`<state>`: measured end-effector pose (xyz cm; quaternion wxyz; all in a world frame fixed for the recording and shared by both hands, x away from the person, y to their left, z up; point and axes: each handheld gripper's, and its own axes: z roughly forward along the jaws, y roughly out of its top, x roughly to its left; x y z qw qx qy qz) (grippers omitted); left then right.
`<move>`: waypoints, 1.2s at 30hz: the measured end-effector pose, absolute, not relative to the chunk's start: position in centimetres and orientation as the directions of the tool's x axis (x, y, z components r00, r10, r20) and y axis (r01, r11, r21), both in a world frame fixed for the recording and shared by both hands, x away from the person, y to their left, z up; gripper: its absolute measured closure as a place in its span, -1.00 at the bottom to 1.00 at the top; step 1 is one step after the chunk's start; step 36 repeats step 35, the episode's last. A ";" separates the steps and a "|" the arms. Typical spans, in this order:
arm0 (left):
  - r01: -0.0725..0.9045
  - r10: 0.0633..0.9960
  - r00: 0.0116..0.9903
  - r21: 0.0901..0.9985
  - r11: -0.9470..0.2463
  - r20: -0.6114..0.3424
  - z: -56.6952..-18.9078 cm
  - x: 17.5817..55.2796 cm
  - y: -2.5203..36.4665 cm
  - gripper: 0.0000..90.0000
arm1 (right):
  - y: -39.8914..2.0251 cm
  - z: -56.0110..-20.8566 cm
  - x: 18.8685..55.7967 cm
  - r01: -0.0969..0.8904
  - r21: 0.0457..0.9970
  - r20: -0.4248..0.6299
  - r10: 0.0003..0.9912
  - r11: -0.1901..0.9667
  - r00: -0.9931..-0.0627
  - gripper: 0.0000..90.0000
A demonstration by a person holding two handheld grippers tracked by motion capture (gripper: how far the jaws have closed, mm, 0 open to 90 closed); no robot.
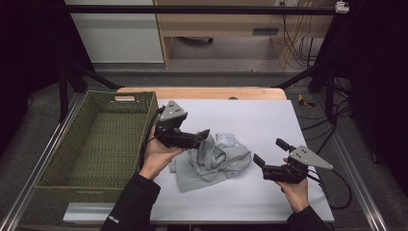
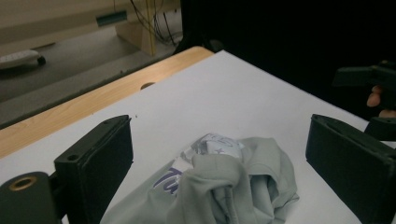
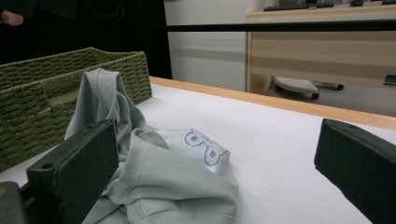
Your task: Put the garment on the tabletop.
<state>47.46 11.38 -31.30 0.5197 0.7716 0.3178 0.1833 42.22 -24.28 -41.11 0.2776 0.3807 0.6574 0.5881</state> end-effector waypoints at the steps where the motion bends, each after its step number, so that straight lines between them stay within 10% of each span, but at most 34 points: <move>1: 0.300 0.681 0.731 0.918 -0.258 -0.047 -31.3 47.5 11.4 -0.85 | -24.3 -41.1 42.2 0.174 0.985 0.083 0.827 0.018 -0.556 -0.99; 36: 0.208 0.719 0.692 0.973 -0.104 -0.071 -39.9 41.9 15.4 -0.93 | -25.0 -42.0 41.9 0.177 0.984 0.080 0.819 0.027 -0.569 -0.99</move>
